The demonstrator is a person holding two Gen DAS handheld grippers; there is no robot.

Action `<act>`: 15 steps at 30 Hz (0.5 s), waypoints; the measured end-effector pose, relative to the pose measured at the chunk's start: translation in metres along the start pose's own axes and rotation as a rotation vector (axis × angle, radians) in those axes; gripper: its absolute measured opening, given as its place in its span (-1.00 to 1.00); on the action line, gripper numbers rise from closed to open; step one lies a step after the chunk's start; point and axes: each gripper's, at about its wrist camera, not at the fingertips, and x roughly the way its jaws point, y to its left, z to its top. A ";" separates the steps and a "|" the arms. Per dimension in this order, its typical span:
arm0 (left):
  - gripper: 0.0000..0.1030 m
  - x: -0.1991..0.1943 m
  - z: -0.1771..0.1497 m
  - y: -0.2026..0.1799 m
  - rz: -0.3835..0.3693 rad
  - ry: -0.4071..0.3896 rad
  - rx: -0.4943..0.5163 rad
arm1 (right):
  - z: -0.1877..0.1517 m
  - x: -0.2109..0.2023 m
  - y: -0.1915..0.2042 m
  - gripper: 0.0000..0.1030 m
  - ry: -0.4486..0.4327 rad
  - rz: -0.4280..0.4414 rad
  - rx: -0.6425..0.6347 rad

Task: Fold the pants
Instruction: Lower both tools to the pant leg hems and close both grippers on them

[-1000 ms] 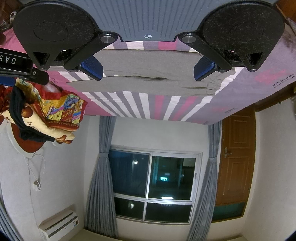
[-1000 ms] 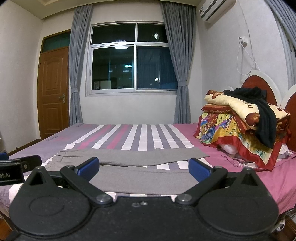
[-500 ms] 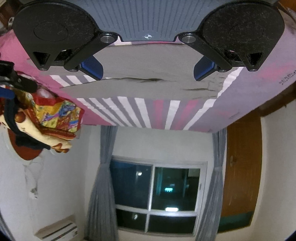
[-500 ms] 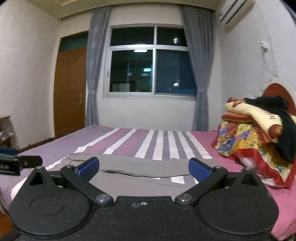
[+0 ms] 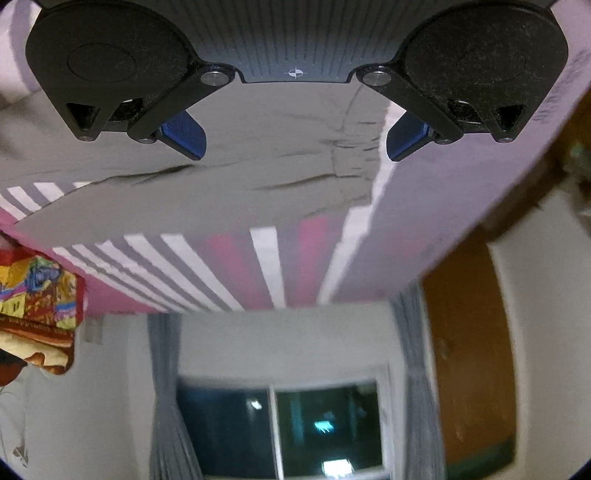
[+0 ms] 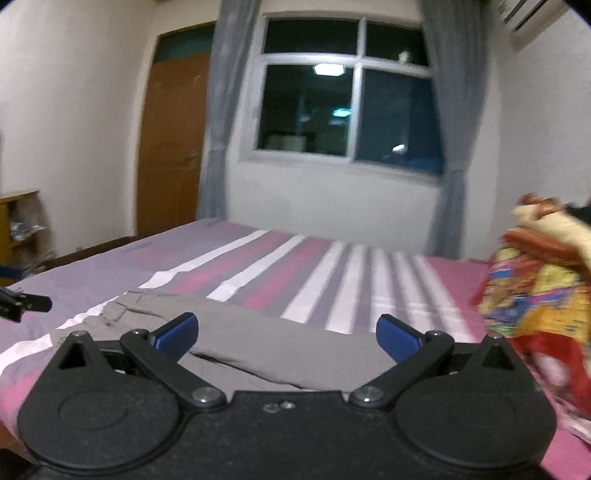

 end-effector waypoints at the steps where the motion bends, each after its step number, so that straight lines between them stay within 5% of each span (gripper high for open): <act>1: 0.98 0.021 0.003 0.014 0.000 0.012 -0.010 | 0.002 0.022 -0.003 0.65 0.028 0.033 -0.018; 2: 0.87 0.042 0.006 0.027 0.015 0.021 -0.010 | 0.002 0.048 -0.005 0.37 0.065 0.068 -0.036; 5: 0.29 0.113 0.012 0.068 0.030 0.103 -0.009 | 0.000 0.122 -0.011 0.33 0.134 0.116 -0.090; 9: 0.29 0.197 0.017 0.109 0.028 0.176 -0.045 | -0.001 0.213 -0.015 0.30 0.206 0.208 -0.147; 13: 0.30 0.262 0.017 0.131 -0.028 0.220 -0.045 | -0.007 0.299 -0.026 -0.10 0.296 0.305 -0.166; 15: 0.30 0.285 0.019 0.134 -0.070 0.213 -0.026 | -0.013 0.333 -0.034 -0.13 0.324 0.325 -0.178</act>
